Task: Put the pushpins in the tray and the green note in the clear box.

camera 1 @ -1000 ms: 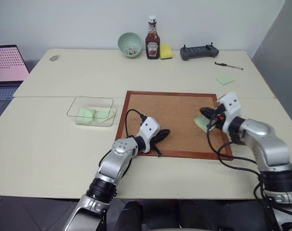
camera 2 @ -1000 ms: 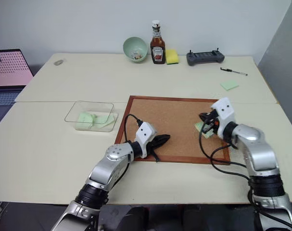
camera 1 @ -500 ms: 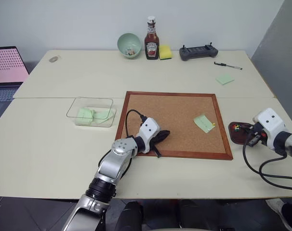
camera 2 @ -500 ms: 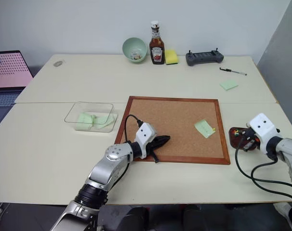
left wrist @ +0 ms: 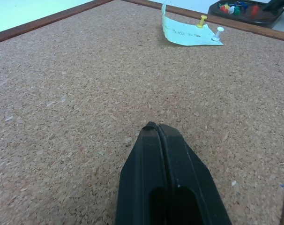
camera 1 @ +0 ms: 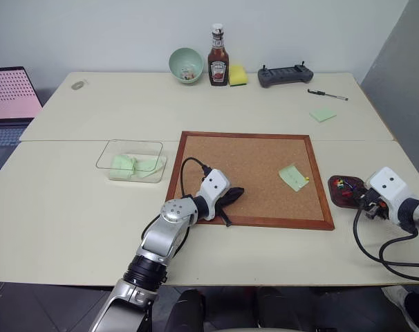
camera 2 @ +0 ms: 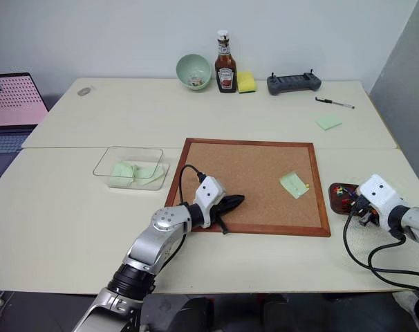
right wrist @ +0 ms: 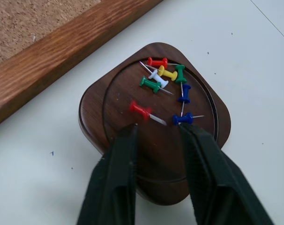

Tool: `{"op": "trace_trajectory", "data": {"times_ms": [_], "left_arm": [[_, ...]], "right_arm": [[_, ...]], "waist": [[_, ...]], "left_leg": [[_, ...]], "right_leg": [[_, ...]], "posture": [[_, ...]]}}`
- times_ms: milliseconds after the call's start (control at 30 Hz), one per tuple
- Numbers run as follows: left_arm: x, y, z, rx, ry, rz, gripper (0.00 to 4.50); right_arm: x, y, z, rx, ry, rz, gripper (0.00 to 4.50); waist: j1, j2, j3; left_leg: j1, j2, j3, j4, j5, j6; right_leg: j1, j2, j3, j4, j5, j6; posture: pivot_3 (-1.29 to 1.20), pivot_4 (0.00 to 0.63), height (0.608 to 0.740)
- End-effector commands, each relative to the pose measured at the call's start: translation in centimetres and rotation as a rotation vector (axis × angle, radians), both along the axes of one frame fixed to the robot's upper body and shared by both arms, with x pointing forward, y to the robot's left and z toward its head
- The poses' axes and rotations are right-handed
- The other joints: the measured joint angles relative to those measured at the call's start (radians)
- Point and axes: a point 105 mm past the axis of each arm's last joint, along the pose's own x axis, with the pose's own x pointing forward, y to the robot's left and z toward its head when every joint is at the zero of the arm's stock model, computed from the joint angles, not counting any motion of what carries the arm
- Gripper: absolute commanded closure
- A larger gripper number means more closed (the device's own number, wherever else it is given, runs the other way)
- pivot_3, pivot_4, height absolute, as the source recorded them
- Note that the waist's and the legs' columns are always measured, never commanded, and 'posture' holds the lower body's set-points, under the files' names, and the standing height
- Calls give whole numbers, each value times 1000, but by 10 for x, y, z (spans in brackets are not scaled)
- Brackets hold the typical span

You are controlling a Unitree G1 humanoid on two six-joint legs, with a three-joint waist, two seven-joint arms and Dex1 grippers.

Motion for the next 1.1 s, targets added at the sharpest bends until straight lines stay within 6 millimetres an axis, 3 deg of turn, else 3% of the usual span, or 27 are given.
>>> {"op": "trace_trajectory", "data": {"times_ms": [33,200,400,567,900,933,1100], "left_arm": [[-5,-4,-12,16,44,-21,4500],[-6,-4,-13,17,45,-22,4500],[-6,-4,-12,15,45,-19,4500],[-7,-4,-12,17,44,-17,4500],[-8,-2,-12,18,41,-8,4500],[-8,-2,-12,18,41,-8,4500],[-8,-3,-12,18,40,-12,4500]], "right_arm": [[3,1,19,4,-60,19,1916],[6,19,39,131,-84,77,1031],[22,52,40,258,-104,140,1031],[41,71,28,280,-103,168,1031],[54,73,16,262,-88,181,1031],[54,73,16,264,-87,182,1401],[53,78,14,281,-82,194,2329]], "waist": [[0,0,0],[0,0,0],[0,0,0],[-1,0,0],[-1,0,0],[-1,0,0],[-1,0,0]], "left_leg": [[0,0,0,0,0,0],[0,0,0,0,0,0],[1,0,0,0,0,0],[1,0,0,0,0,0],[1,0,0,0,0,0],[1,0,0,0,0,0],[1,0,0,0,0,0]], "right_leg": [[0,0,0,0,0,0],[0,0,0,0,0,0],[1,0,0,0,0,0],[1,0,0,-1,0,0],[1,0,0,-1,0,0],[1,0,0,-1,0,0],[1,0,0,-1,0,0]], "posture": [[0,150,740],[0,150,740],[0,150,740],[0,150,740],[0,150,740],[0,150,740],[0,150,740]]}}
